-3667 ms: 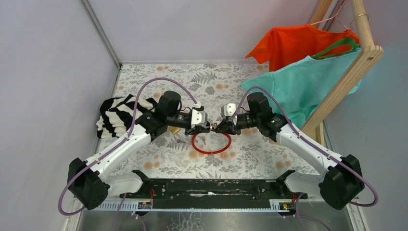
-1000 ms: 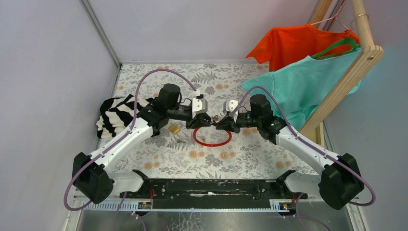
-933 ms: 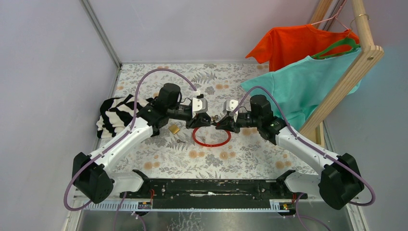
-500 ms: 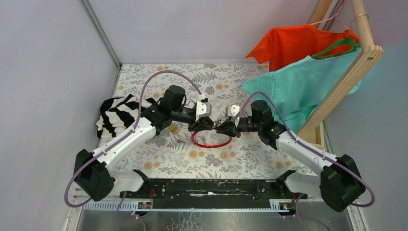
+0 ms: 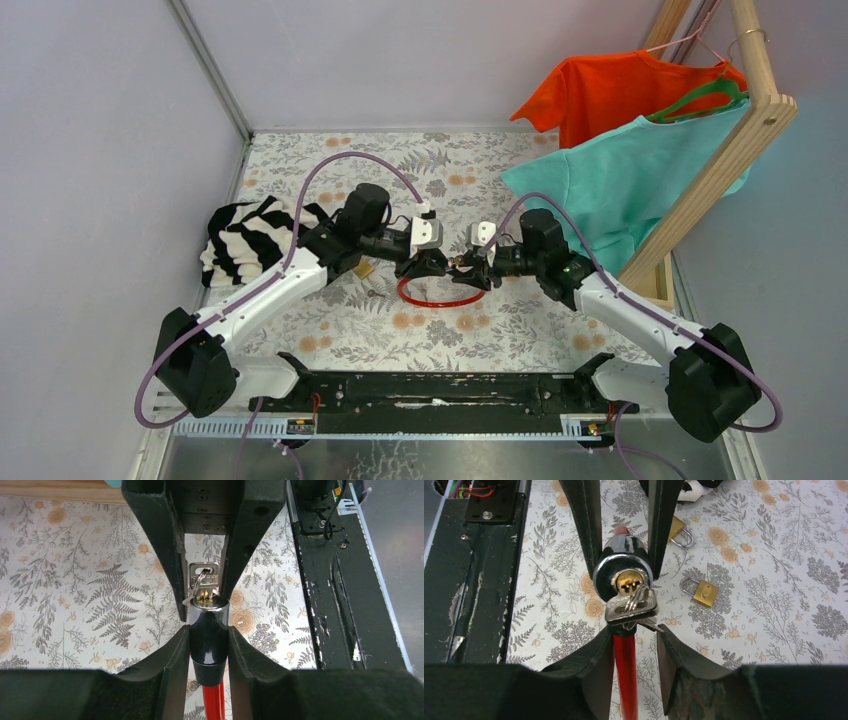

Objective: Lock with the key
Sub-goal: Lock the lock.

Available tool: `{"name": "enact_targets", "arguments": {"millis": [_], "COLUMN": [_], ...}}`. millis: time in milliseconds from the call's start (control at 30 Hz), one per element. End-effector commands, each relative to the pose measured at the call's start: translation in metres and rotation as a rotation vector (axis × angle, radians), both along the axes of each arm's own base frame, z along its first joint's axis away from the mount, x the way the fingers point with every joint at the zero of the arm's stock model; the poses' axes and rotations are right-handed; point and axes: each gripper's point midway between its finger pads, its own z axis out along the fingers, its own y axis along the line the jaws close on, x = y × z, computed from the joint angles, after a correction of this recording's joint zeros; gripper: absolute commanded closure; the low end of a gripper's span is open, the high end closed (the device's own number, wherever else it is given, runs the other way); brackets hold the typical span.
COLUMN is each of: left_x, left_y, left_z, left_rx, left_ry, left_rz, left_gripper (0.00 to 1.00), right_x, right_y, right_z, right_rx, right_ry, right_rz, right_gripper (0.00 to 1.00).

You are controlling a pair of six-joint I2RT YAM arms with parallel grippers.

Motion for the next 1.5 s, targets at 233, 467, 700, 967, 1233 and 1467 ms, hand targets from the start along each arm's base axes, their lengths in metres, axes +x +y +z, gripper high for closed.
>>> {"name": "enact_targets", "arguments": {"millis": [233, 467, 700, 967, 1233, 1467], "left_x": [-0.017, -0.014, -0.011, -0.009, -0.008, -0.007], "left_y": [-0.001, 0.0, 0.0, 0.0, 0.0, 0.0], "left_z": [-0.008, -0.009, -0.011, -0.013, -0.013, -0.015], "left_rx": [0.001, -0.001, 0.008, 0.014, 0.014, 0.019], "left_ry": [0.073, 0.074, 0.072, 0.073, 0.072, 0.074], "left_rz": [-0.036, -0.023, -0.008, -0.003, 0.0, 0.005], "left_gripper": [1.0, 1.0, 1.0, 1.0, 1.0, 1.0], "right_x": [0.014, -0.006, -0.018, -0.016, -0.013, -0.019], "right_y": [-0.019, -0.036, -0.035, -0.018, -0.014, -0.013], "right_z": [0.024, 0.024, 0.07, 0.104, 0.095, 0.09], "right_rx": [-0.083, -0.13, -0.1, -0.078, -0.107, -0.102], "right_ry": [-0.093, -0.041, 0.09, 0.326, 0.4, 0.414], "right_rz": [-0.084, -0.094, -0.125, -0.145, -0.161, -0.13], "right_gripper": [0.42, 0.34, 0.35, 0.34, 0.42, 0.51]}}
